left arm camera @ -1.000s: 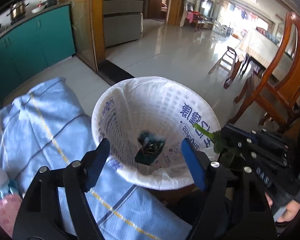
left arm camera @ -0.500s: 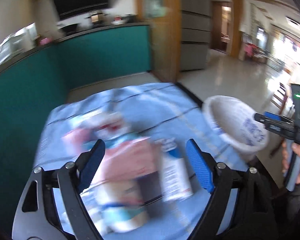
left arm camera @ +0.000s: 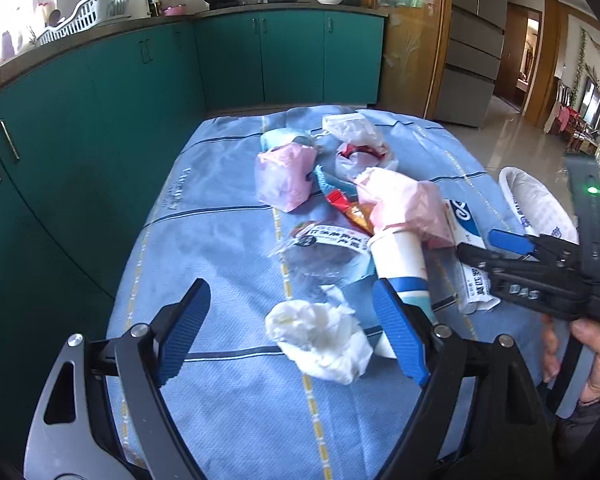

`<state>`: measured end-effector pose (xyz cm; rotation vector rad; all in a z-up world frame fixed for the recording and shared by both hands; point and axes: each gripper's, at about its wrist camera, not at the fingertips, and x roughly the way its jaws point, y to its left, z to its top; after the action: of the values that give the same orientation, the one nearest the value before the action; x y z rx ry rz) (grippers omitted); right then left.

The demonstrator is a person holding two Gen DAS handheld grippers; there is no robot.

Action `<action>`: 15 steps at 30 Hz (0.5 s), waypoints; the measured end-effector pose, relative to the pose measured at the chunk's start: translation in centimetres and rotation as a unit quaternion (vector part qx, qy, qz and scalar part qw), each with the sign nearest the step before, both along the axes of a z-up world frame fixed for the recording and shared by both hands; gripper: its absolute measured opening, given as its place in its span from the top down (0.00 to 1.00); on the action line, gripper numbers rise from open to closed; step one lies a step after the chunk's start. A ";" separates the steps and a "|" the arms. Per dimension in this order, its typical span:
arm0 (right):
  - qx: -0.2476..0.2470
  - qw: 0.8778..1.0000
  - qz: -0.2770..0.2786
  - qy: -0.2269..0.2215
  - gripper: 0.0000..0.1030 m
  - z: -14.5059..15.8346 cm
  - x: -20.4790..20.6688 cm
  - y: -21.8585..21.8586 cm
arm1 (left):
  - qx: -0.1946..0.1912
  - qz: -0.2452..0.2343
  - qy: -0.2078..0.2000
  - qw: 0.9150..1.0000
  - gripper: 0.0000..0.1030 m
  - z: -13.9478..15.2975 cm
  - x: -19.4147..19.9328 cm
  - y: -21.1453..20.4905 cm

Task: Collect trash
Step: 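Grasp the crumpled tissue with the left tool while the right tool grasps the ointment box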

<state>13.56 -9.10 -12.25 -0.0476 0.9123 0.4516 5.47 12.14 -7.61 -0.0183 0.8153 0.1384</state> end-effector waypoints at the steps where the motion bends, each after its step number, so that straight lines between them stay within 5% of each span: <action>1: -0.008 1.000 0.001 0.001 0.36 -0.2 0.2 0.5 | 0.002 0.001 0.000 1.000 0.19 0.0 -0.1 0.1; 4: -0.028 1.000 -0.002 -0.004 0.38 -0.8 0.5 1.2 | 0.003 0.000 -0.003 1.000 0.19 0.0 -0.5 0.1; 9: -0.026 1.000 -0.010 -0.007 0.56 -0.7 -0.1 0.0 | -0.001 -0.010 0.001 1.000 0.19 -0.5 -0.6 0.0; 15: -0.045 0.999 -0.019 -0.010 0.57 -0.4 -2.1 -3.1 | -0.009 -0.005 0.012 1.000 0.19 -1.3 -0.6 1.1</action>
<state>11.50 -12.17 -12.64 -0.1164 0.9118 0.3738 4.89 13.22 -8.92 -0.0295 0.8415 0.1214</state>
